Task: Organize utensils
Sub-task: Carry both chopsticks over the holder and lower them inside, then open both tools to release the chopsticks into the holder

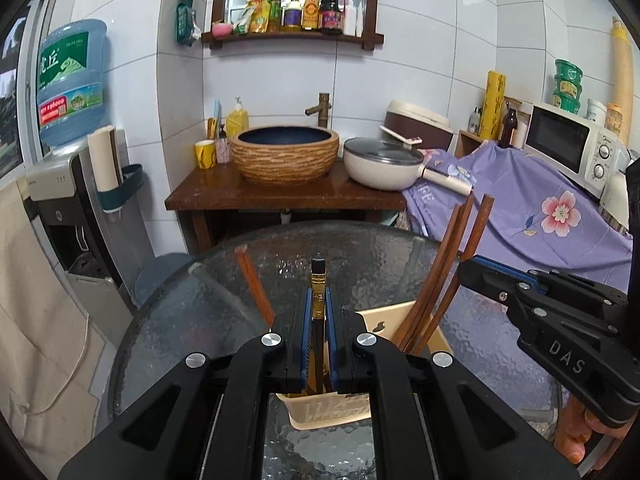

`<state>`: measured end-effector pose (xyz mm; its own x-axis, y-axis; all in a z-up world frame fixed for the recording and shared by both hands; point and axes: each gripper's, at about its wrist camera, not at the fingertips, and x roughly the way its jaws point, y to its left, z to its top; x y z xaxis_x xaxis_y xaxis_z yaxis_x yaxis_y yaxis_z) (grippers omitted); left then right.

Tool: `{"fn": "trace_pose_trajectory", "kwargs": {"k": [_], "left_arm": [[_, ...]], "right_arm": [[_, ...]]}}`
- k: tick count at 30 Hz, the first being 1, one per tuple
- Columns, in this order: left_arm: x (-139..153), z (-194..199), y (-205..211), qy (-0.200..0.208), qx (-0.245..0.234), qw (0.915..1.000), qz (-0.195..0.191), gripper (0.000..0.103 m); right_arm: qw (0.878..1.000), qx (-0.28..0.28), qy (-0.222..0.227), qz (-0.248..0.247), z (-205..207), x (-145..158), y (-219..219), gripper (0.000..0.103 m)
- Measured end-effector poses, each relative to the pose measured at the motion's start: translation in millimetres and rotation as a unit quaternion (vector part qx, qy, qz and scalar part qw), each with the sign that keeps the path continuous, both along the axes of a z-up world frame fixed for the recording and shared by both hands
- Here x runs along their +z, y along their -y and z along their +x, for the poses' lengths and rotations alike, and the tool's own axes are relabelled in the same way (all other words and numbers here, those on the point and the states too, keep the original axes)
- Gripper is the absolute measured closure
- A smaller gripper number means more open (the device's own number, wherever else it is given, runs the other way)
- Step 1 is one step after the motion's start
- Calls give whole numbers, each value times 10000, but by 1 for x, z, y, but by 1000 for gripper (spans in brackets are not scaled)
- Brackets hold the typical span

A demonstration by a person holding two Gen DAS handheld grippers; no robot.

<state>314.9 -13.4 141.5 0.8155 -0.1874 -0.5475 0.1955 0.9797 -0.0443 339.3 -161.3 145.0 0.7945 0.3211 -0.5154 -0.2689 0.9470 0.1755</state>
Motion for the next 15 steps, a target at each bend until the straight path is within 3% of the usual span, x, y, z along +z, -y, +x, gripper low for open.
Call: {"fn": "trace_pose_trajectory", "kwargs": {"k": [9, 11, 13, 14, 15], "left_arm": [[-8, -3, -2, 117, 7, 9999, 76, 94], [-7, -8, -3, 194, -6, 9998, 102, 84], [-5, -14, -4, 301, 0, 9995, 99, 56], [-4, -20, -6, 382, -18, 9993, 25, 51], [-4, -23, -8, 405, -41, 9992, -30, 48]], "right_arm": [[9999, -61, 101, -60, -3, -6, 0, 96], [9999, -61, 77, -18, -4, -5, 3, 95], [9999, -95, 112, -34, -8, -4, 5, 93], [9998, -79, 152, -50, -12, -4, 6, 88], [9997, -62, 230, -71, -18, -3, 8, 75]]}}
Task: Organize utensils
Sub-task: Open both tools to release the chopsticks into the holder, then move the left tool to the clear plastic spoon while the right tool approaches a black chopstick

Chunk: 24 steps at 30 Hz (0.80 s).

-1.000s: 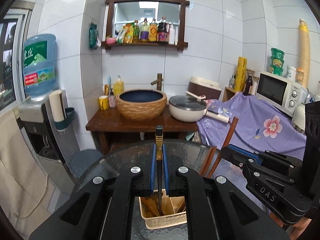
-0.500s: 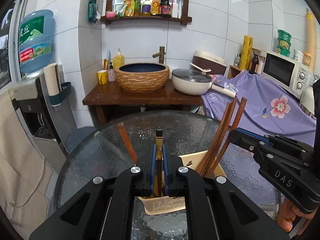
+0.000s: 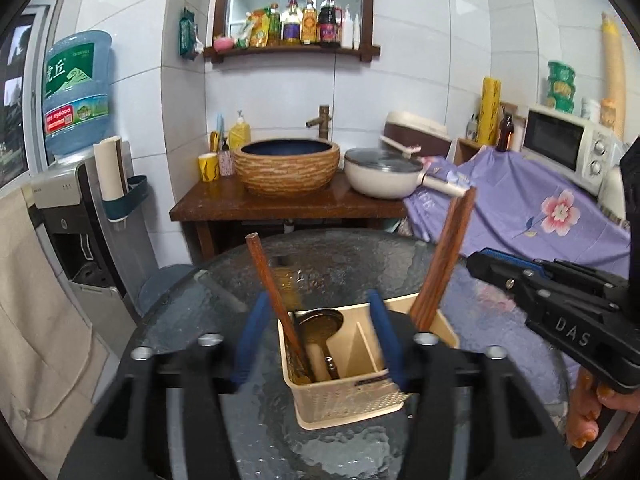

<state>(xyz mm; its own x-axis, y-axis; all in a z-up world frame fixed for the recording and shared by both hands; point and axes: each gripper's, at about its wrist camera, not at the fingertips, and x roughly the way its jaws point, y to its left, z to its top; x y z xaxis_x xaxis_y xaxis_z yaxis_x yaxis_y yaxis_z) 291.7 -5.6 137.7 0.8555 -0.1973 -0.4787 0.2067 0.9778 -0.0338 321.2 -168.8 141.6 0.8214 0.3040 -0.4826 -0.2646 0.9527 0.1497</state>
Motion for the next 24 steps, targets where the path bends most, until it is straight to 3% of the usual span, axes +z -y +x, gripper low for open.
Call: {"fn": "trace_pose_trajectory", "kwargs": {"k": [2, 4, 7, 15, 18, 24], "left_arm": [[-1, -9, -2, -24, -123, 9998, -127, 45], [-4, -19, -5, -11, -173, 9997, -192, 34], [-13, -38, -10, 53, -137, 9995, -273, 29], [-73, -73, -3, -401, -311, 9986, 166, 29], [-104, -79, 6, -760, -486, 9955, 301, 29], [-148, -82, 31, -1257, -763, 9881, 450, 41]], "right_arm": [[9999, -21, 164, 40, -13, 0, 5, 56], [9998, -7, 192, 75, -25, -1, 10, 56], [9999, -51, 80, 68, -42, -10, 17, 56], [9990, -145, -414, -4, -75, -63, 30, 56], [9976, -241, -648, 53, -79, -83, 37, 56], [9943, -483, -950, 8, -92, -122, 45, 56]]}}
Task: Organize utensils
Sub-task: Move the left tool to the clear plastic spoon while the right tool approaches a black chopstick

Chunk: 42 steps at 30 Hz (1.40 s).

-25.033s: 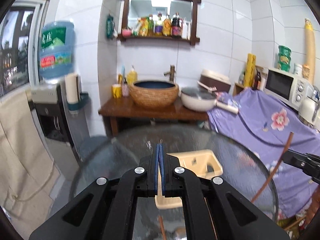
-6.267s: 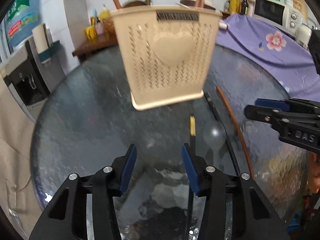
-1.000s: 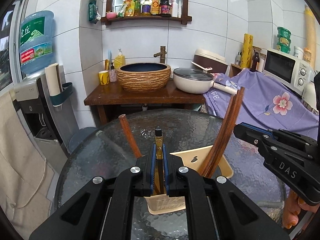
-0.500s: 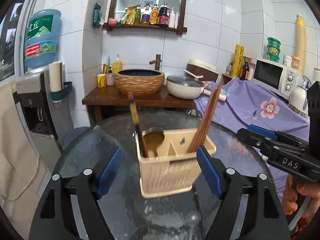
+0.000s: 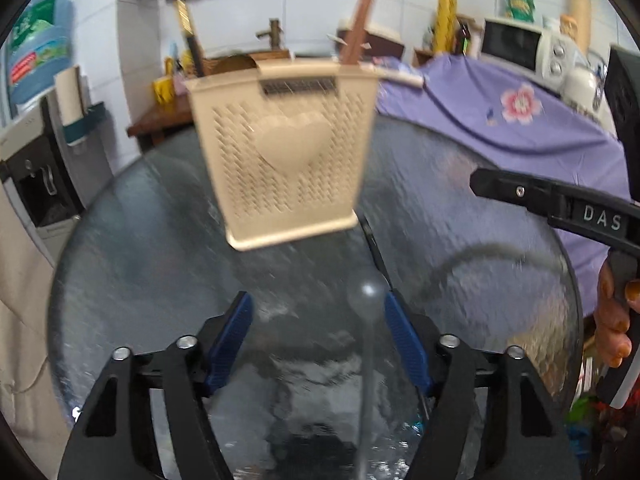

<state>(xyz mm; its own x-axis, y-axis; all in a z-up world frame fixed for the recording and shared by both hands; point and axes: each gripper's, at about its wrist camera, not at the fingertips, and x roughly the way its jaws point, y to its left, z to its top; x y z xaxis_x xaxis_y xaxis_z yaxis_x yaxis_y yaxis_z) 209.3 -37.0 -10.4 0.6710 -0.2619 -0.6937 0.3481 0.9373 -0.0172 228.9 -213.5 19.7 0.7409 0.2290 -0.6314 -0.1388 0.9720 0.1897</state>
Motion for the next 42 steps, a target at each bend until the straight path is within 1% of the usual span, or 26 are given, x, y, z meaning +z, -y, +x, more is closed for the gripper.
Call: {"fn": "trace_pose_trajectory", "kwargs": {"k": [4, 6, 9, 12, 15, 23, 30, 32, 33, 34, 37, 42], "left_arm": [[-18, 4, 16, -87, -49, 9996, 252, 46], [-22, 6, 18, -184, -60, 9994, 285, 46], [-28, 7, 17, -375, -146, 9988, 274, 48], [-35, 5, 20, -439, -214, 9977, 470, 52], [-41, 5, 24, -522, -252, 9968, 553, 55], [-43, 21, 30, -534, -155, 9975, 441, 55], [-42, 36, 43, -546, -103, 9976, 403, 55], [-42, 38, 45, -534, -63, 9978, 399, 58], [-41, 39, 46, -525, -62, 9978, 401, 65], [-41, 41, 47, -517, -51, 9978, 410, 68], [-41, 42, 43, -542, 6, 9979, 345, 68], [-40, 41, 18, -589, 217, 9978, 212, 68]], "right_arm": [[9999, -5, -61, -107, -9, -11, 1, 56], [9999, -12, -67, -126, -13, -14, 4, 56], [9999, -5, -122, -73, -18, -19, 7, 56], [9999, 0, -151, -32, -18, -21, 8, 56], [9998, 30, -177, 26, -17, -22, 5, 56], [9998, 84, -160, 122, -19, -20, 1, 56], [9994, 1, -284, 185, -15, -25, 7, 56], [9994, -27, -300, 167, -13, -26, 7, 56], [9994, -42, -320, 143, -12, -27, 6, 56], [9993, -60, -361, 115, -9, -28, 5, 56], [9986, -74, -499, 155, 0, -31, 1, 56], [9966, -35, -801, 190, 20, -42, -14, 56]]}}
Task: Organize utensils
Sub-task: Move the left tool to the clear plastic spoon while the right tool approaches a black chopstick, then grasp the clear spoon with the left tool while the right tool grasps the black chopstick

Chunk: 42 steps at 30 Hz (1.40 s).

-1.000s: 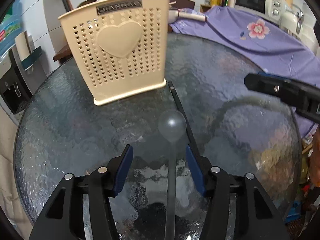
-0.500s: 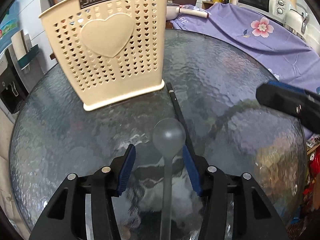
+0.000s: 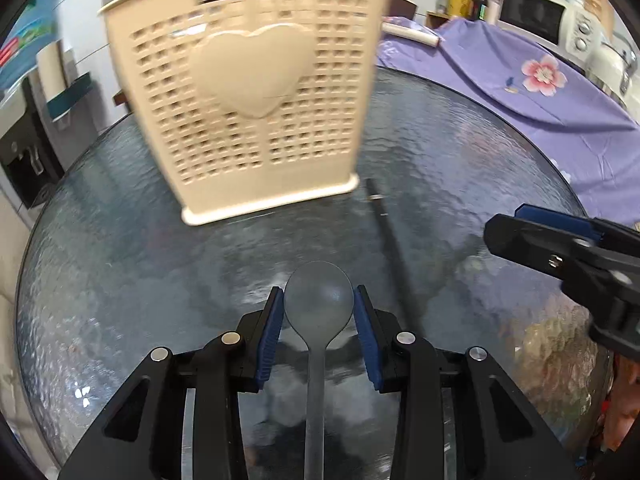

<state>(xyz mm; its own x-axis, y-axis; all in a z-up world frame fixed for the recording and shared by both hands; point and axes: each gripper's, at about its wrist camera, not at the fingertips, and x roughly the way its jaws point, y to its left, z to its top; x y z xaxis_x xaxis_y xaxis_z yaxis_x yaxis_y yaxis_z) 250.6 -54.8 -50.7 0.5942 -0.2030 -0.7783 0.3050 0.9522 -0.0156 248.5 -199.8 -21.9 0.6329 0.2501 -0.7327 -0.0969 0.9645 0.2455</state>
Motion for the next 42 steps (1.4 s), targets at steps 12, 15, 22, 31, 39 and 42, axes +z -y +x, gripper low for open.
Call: {"fn": "trace_pose_trajectory", "kwargs": {"k": [12, 15, 22, 31, 39, 42], "left_arm": [[1, 2, -57, 30, 544, 9985, -31, 68], [0, 3, -50, 95, 538, 9985, 61, 68], [0, 4, -45, 120, 568, 9983, 95, 68], [3, 4, -46, 100, 575, 9983, -66, 68], [33, -9, -45, 391, 457, 9978, -291, 68], [48, -15, -48, 453, 379, 9970, -508, 68]], "right_arm": [[9967, -135, -537, -596, 53, -29, -58, 64], [9951, -204, -523, -814, 59, -29, -66, 67], [9929, -274, -475, -1053, 60, -31, -68, 92], [9985, -14, -353, -428, 52, -26, -48, 95], [9994, 253, 208, -107, 26, 6, -25, 95], [9982, 419, 408, 130, 14, 24, -14, 95]]}}
